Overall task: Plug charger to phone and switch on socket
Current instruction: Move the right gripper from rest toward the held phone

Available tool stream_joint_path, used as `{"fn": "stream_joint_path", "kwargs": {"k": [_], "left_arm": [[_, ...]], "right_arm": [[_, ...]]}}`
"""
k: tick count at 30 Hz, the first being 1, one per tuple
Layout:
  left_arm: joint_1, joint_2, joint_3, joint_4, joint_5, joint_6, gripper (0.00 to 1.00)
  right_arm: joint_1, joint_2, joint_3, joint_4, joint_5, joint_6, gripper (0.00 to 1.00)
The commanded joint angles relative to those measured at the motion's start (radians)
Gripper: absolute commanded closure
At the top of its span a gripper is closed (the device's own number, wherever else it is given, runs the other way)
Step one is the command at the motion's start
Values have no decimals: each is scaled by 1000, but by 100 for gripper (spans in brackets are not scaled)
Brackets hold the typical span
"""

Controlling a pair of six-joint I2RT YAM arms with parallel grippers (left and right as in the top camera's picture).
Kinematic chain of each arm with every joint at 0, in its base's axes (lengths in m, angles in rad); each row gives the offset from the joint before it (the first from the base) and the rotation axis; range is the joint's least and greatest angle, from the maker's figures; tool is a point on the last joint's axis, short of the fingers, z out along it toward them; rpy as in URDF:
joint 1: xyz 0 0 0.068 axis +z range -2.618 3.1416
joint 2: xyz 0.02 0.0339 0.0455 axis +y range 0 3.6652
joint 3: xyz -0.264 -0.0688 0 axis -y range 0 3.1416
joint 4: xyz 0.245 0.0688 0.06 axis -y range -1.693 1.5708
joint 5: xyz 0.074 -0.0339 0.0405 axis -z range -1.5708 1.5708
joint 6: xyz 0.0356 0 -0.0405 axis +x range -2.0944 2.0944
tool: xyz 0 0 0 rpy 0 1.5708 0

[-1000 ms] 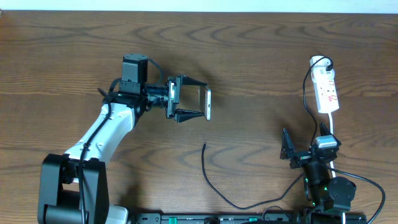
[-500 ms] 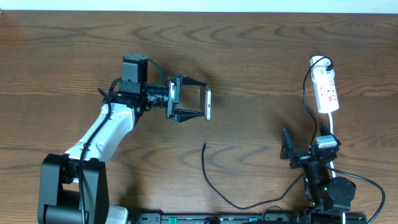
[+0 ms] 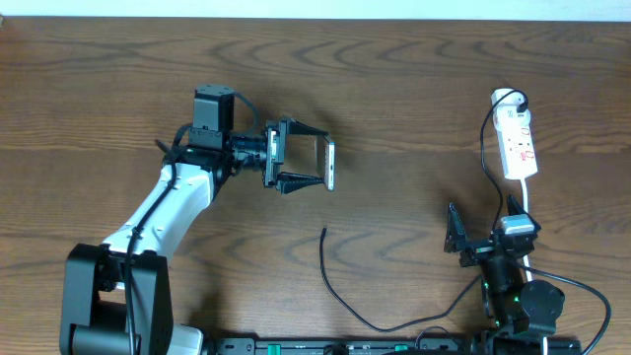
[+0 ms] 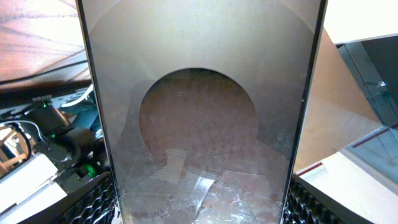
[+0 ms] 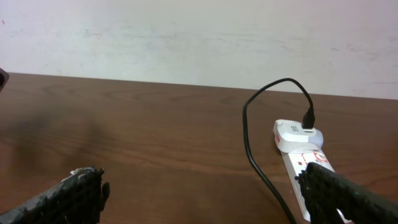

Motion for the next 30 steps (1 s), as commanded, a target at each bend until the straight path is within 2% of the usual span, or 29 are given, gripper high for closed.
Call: {"fn": "stream_joint_path", "kwargs": {"k": [1,6,13,19,30], "left_arm": [[5,-26,34,29,-11,55,92],[17,-26,34,57,-60,142,93],[57,-26,33,59,-116,353,92],[85,-26,32,59,-178,467,93],[132,-25,27,59,-326,521,92]], "right_arm": [[4,-5,-1,-5,1,-9,1],[4,-5,-1,-5,1,-9,1],[4,-5,-1,-5,1,-9,1],[4,-5,-1,-5,1,-9,1],[4,-5,-1,-5,1,-9,1]]}}
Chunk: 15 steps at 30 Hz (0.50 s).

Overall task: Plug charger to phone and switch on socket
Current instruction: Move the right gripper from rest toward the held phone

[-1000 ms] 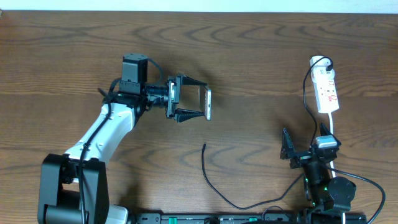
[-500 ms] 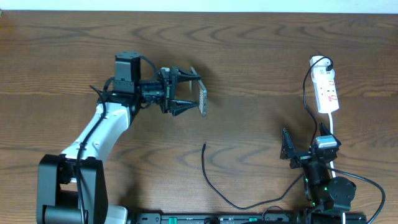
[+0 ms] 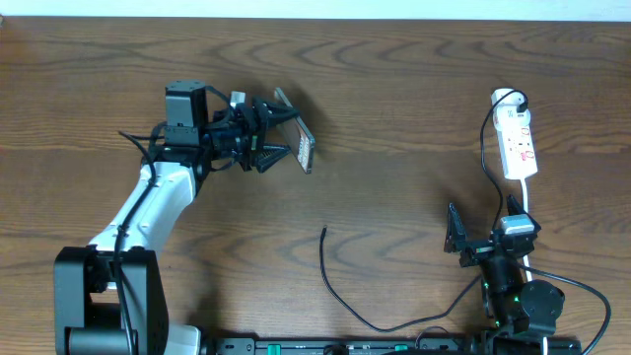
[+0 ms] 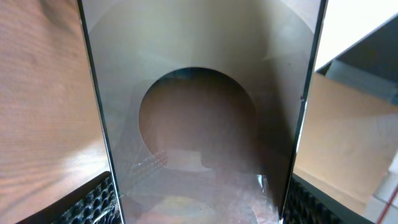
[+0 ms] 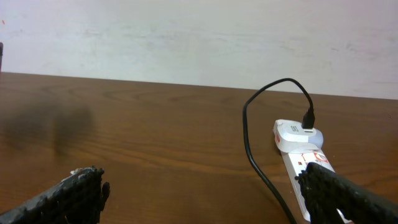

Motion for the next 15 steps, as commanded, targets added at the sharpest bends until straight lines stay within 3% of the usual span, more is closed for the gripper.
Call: {"fn": "stream_joint_path", "kwargs": {"k": [1,7,15], "left_arm": [[20,-25,25,9,-43,36,92],[39,-25,19,10,-64,35,93],[60,-24,19,10,-79,36,93]], "right_arm": [[4,-5,-1,-5,1,-9,1],[4,-5,-1,7,-5,-4,1],[4,6,50,55,-55,207,1]]}}
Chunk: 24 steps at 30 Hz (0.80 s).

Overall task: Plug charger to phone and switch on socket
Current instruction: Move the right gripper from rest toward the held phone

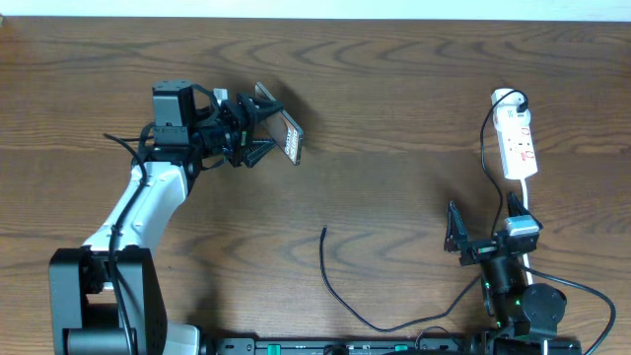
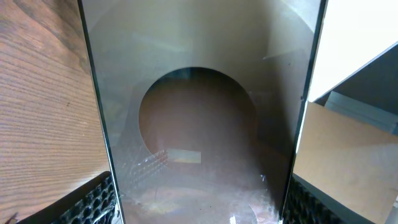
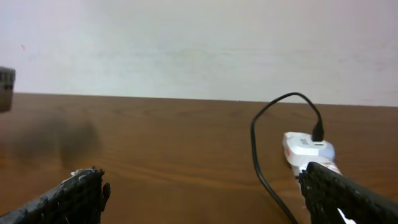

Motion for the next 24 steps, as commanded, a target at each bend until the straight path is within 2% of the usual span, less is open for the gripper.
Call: {"fn": "stream_joint_path", "kwargs": {"k": [1,6,7,14,18,24], "left_arm": [[15,-24,19,10,-8,21,92],[22,-24,19,10,-38,21,92],[22,-24,19,10,-59,21,92],[22,-24,19,10,-106,21,93],[22,-24,19,9,-120,21,93],[21,-24,19,-4,-144,12,93]], "right_arm": [[4,18,72,-5,-40,126,1],[4,178,256,-76,-120,140,1],[4,303,364,-125,-182,140,1],[4,795,727,-250,-495,158,1],[17,1077,899,-249,-739,181,1],[125,1409,1046,-193,-927,180,1]]}}
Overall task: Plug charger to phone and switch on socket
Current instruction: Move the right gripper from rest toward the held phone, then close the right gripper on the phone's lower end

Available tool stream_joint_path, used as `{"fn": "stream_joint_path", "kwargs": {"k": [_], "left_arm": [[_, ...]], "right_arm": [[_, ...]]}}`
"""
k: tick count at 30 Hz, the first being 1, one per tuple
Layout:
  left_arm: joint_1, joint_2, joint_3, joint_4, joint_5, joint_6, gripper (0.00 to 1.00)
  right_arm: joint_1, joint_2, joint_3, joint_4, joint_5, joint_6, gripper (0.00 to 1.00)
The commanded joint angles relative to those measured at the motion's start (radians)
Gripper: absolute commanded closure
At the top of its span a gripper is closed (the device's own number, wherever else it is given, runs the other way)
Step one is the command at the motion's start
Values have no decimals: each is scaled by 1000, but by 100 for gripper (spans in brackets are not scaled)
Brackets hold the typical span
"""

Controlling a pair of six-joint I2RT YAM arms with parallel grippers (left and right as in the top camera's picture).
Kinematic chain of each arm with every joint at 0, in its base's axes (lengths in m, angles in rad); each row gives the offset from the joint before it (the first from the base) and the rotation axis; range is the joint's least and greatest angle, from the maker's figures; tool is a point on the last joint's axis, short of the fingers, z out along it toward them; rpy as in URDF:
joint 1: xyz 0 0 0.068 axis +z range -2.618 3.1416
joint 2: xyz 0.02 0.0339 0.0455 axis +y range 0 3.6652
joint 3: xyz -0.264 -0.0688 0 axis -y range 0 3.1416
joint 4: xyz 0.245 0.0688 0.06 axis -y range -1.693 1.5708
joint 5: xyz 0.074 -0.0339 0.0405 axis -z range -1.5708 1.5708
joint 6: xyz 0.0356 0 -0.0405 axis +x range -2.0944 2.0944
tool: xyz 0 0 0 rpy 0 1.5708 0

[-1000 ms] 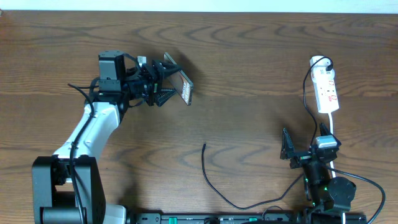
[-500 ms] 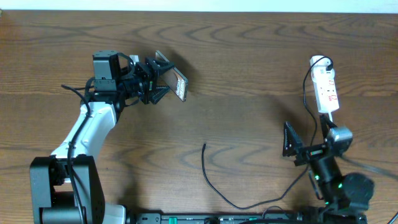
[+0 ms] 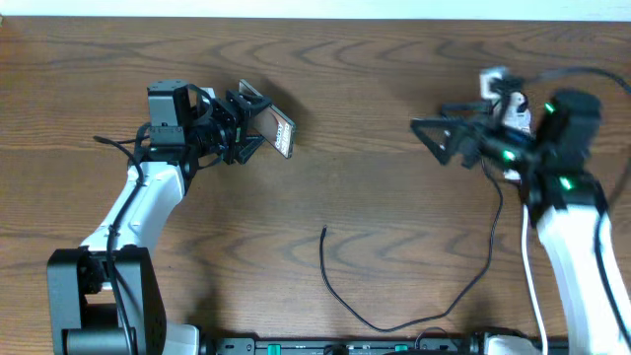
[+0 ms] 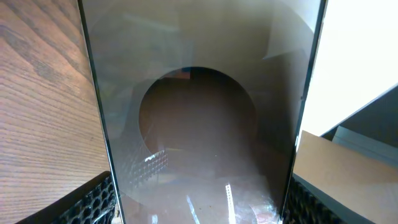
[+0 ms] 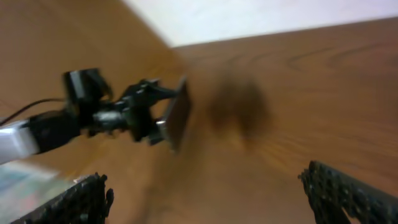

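Observation:
My left gripper (image 3: 258, 126) is shut on the phone (image 3: 273, 123), holding it tilted above the left half of the table; the phone's glass face (image 4: 199, 118) fills the left wrist view between the two pads (image 4: 87, 202). The black charger cable (image 3: 340, 286) lies loose on the table at front centre, its free plug end (image 3: 324, 231) pointing away. My right gripper (image 3: 434, 138) hangs open and empty, raised over the right part of the table and pointing left. In the blurred right wrist view the phone (image 5: 174, 118) shows far off. The white socket strip (image 3: 496, 84) is mostly hidden behind the right arm.
Brown wooden table (image 3: 375, 59) all around. The cable runs from the front edge up the right side (image 3: 493, 237) toward the strip. A white wall edges the table's far side (image 5: 261, 15).
My right arm has moved from its low pose at the front right edge to raised over the right part of the table, gripper open and pointing left. The left gripper tilted the phone slightly further.
At first my left gripper held the phone upright near the table's middle. It then held it further left and back, tilted more at each moment. The right arm stayed parked at the front right until now, when it stands lifted by the socket strip.

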Motion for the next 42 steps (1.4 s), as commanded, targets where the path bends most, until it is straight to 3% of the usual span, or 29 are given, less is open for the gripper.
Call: {"fn": "stream_joint_path", "kwargs": {"k": [1,5,11,16,26,42], "left_arm": [[5,-24,19,-6,-17,10,93],[5,-24,19,-47,-39,6,93],[3,-24,19,-51,-39,6,93],[-5,-24,19,-51,-60,4,93],[-79,-24,19,-58,-176,-66,93],[-137,-24,19,-58,-190,-261,93]], "right_arm": [[72,141,59,58,-223,12,1],[153,282,69,249,-298,12,1],[233,394,69,364,-269,21,1],[296,415,68,367,-156,34,1],[414,415,68,357,236,211,1],[569,415,68,332,509,184,1]]}}
